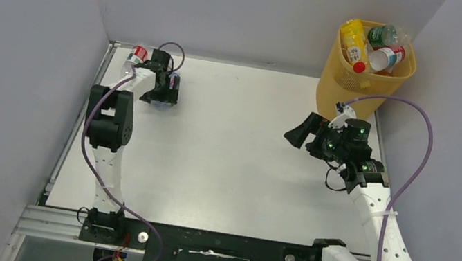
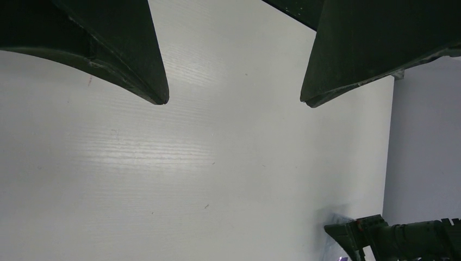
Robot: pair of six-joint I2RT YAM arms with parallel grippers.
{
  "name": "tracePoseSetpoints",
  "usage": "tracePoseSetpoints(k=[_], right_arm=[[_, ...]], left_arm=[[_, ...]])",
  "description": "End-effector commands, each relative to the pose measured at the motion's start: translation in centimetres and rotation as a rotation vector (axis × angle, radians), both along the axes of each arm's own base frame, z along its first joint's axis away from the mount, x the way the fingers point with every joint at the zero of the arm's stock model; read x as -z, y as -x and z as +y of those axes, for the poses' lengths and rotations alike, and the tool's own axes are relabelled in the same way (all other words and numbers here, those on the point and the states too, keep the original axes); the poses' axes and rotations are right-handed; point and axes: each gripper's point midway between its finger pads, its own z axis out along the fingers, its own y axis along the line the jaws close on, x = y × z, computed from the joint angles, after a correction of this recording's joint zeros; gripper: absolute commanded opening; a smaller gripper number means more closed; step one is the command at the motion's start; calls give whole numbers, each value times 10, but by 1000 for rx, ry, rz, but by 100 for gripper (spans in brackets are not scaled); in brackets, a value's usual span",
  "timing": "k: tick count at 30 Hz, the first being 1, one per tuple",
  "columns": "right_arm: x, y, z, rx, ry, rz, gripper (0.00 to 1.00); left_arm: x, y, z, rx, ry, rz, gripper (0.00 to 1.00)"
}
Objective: Put the plastic bottles in the bin
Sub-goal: Pick up the plastic bottle at the center of the board.
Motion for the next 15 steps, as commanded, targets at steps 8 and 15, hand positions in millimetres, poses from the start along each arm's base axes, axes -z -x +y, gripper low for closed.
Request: tracePoseSetpoints(k=[8, 15], right_arm=[[-25, -11, 6, 20, -34, -85, 98], [-29, -6, 11, 40, -52, -83, 98]], left_arm=[[-16, -21, -12, -4, 70, -79, 47], [-46, -9, -33, 10, 150, -111, 44]])
